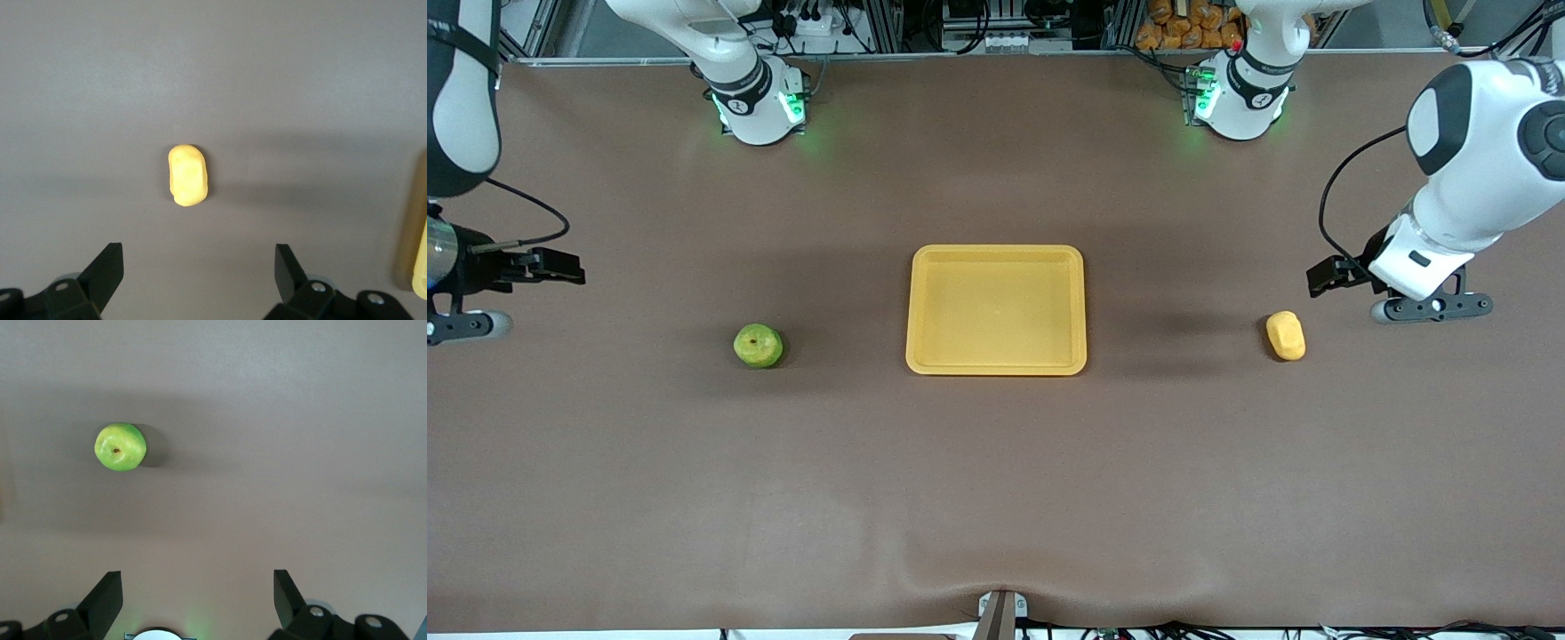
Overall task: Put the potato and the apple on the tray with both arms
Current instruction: 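Lower the left gripper over the potato while the right gripper lowers over the apple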
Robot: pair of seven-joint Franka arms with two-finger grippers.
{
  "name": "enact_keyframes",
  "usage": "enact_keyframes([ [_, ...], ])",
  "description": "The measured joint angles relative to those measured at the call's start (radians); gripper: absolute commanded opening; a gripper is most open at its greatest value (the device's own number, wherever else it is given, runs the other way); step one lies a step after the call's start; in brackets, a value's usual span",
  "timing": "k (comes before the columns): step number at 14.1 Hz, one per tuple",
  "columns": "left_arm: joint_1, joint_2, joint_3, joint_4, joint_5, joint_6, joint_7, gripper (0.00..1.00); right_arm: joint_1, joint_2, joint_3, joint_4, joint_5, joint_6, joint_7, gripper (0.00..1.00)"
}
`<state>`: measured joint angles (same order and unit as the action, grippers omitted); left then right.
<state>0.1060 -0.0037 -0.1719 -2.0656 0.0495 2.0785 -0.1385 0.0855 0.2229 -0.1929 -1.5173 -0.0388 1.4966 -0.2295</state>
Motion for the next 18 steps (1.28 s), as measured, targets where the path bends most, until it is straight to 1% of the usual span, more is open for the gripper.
enact_keyframes([
  [5, 0.016, 0.069, 0.002, -0.027, 0.000, 0.081, -0.043, 1.00, -0.002, 0.045, -0.001, 0.000, 0.000, 0.054, 0.000, 1.00],
  [9, 0.029, 0.097, 0.002, -0.069, 0.000, 0.158, -0.087, 1.00, -0.002, 0.071, 0.000, -0.006, 0.004, 0.093, 0.004, 1.00],
  [11, 0.042, 0.116, 0.003, -0.087, 0.000, 0.203, -0.102, 1.00, -0.001, 0.085, 0.000, -0.021, 0.029, 0.114, 0.035, 1.00],
  [14, 0.059, 0.155, 0.004, -0.092, 0.000, 0.244, -0.133, 1.00, -0.001, 0.111, 0.000, -0.038, 0.107, 0.126, 0.082, 1.00],
  [18, 0.062, 0.195, 0.004, -0.092, 0.000, 0.273, -0.175, 1.00, 0.004, 0.131, 0.003, -0.124, 0.136, 0.237, 0.172, 1.00],
])
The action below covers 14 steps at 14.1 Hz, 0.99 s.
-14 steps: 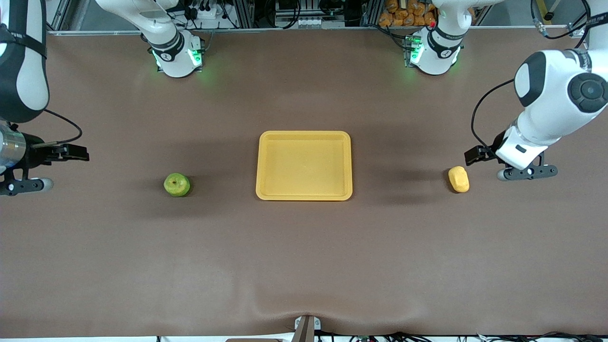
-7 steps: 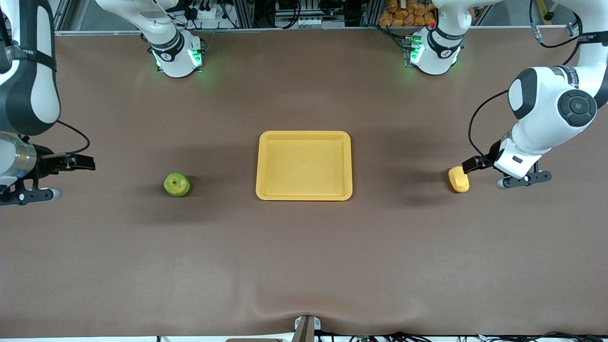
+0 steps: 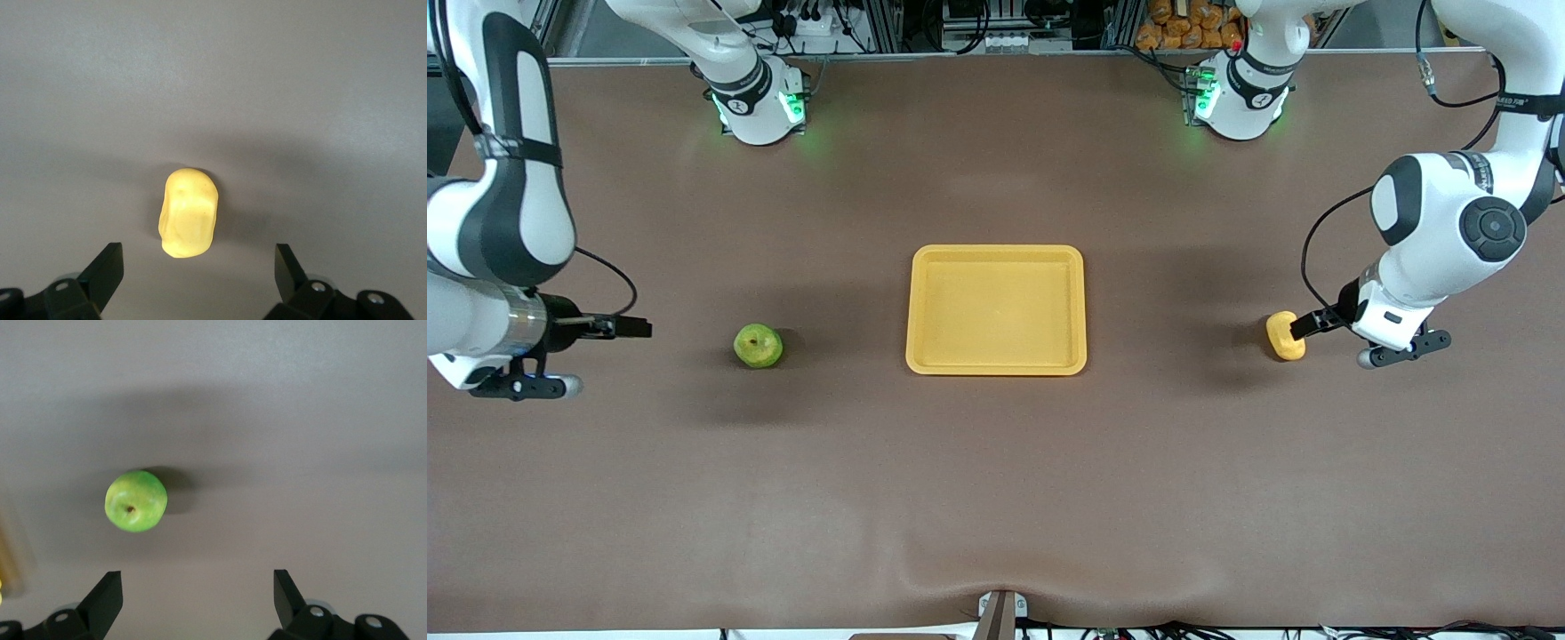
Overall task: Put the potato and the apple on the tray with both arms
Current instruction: 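Lower the left gripper over the potato while the right gripper lowers over the apple, then close the left gripper on the potato while the right gripper grasps the apple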
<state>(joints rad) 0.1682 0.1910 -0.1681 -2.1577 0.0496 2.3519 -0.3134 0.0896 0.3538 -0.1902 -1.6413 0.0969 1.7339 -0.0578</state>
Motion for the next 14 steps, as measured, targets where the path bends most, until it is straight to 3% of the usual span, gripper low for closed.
enact_keyframes([
  [9, 0.003, 0.074, 0.001, 0.000, 0.002, 0.052, -0.004, 0.97, 0.057, 0.002, 0.004, -0.153, 0.066, 0.208, 0.120, 1.00],
  [14, 0.010, 0.129, 0.002, -0.001, 0.098, 0.092, -0.082, 0.94, 0.125, 0.013, 0.006, -0.238, 0.067, 0.344, 0.201, 1.00],
])
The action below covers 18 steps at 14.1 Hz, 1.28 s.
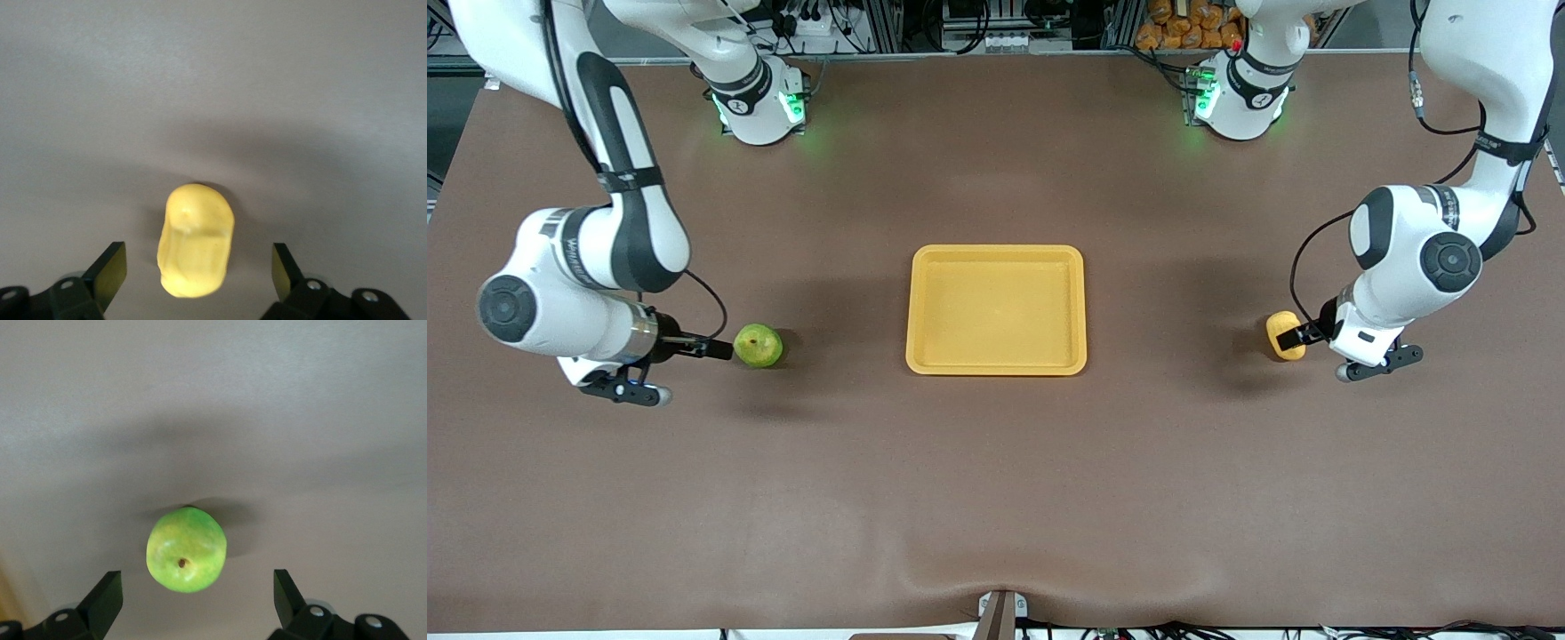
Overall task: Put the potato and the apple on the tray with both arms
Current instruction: 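Close the left gripper on the potato while the right gripper grasps the apple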
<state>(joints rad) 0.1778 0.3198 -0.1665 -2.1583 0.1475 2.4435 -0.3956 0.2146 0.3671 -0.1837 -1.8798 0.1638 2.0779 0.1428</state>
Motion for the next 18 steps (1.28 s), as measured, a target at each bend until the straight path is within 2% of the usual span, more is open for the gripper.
enact_keyframes([
  [8, 0.003, 0.077, 0.000, 0.000, 0.013, 0.042, -0.020, 0.82, 0.058, 0.066, 0.002, -0.034, 0.001, 0.094, 0.093, 1.00],
  [11, 0.003, 0.085, 0.000, 0.000, 0.013, 0.044, -0.020, 0.55, 0.080, 0.074, 0.002, -0.071, 0.001, 0.148, 0.111, 1.00],
  [14, 0.003, 0.085, 0.000, 0.000, 0.013, 0.044, -0.020, 0.15, 0.080, 0.078, -0.001, -0.091, 0.001, 0.154, 0.128, 1.00],
  [15, 0.003, 0.085, -0.001, 0.001, 0.013, 0.044, -0.020, 0.07, 0.080, 0.078, -0.001, -0.095, 0.001, 0.155, 0.135, 1.00],
  [18, 0.003, 0.085, -0.006, 0.002, 0.013, 0.044, -0.022, 0.00, 0.085, 0.080, 0.001, -0.106, 0.001, 0.165, 0.150, 1.00],
])
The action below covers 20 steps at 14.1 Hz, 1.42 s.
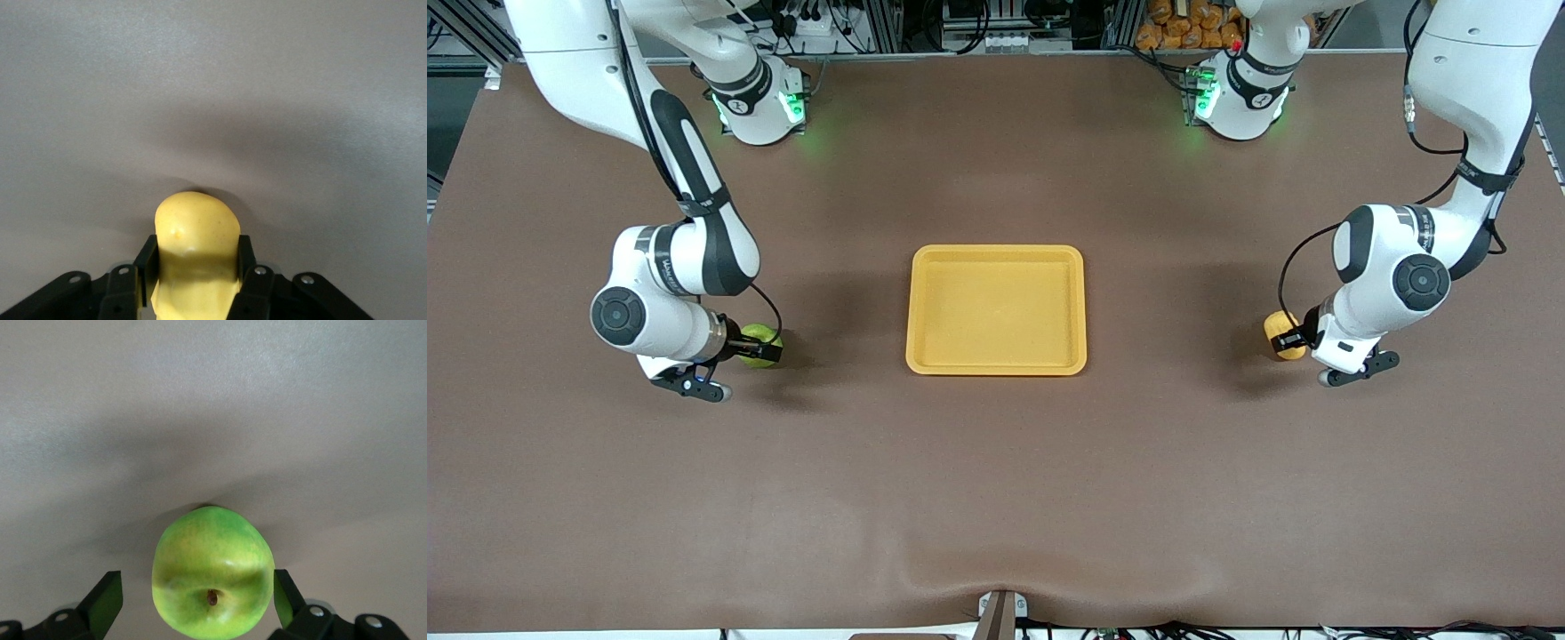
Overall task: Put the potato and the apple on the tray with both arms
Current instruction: 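Close the left gripper on the potato while the right gripper grasps the apple, then carry the potato with the left gripper while the right gripper carries the apple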
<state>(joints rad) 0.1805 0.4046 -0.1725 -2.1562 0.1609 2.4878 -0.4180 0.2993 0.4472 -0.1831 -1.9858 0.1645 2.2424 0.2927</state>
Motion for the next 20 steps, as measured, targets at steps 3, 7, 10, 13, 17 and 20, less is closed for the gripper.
enact_keyframes([
  [3, -0.024, -0.006, -0.024, 0.009, 0.001, 0.000, -0.041, 0.00, 0.001, 0.013, -0.001, -0.019, 0.000, 0.043, 0.005, 1.00],
  [7, -0.123, -0.037, -0.038, 0.046, 0.002, -0.053, -0.075, 0.00, 0.001, 0.027, -0.001, -0.039, 0.000, 0.072, 0.008, 0.99],
  [10, -0.176, -0.051, -0.082, 0.108, 0.002, -0.155, -0.136, 0.00, 0.002, 0.037, 0.000, -0.042, 0.000, 0.077, 0.009, 0.32],
  [13, -0.202, -0.053, -0.152, 0.155, 0.003, -0.192, -0.181, 0.00, 0.007, 0.034, -0.001, -0.041, 0.000, 0.077, 0.009, 0.00],
  [17, -0.283, -0.050, -0.180, 0.195, 0.003, -0.195, -0.184, 0.00, 0.010, 0.034, -0.001, -0.041, 0.000, 0.077, 0.009, 0.00],
  [20, -0.378, -0.033, -0.180, 0.223, 0.020, -0.196, -0.188, 0.00, 0.017, 0.031, 0.000, -0.037, 0.000, 0.073, 0.009, 0.00],
])
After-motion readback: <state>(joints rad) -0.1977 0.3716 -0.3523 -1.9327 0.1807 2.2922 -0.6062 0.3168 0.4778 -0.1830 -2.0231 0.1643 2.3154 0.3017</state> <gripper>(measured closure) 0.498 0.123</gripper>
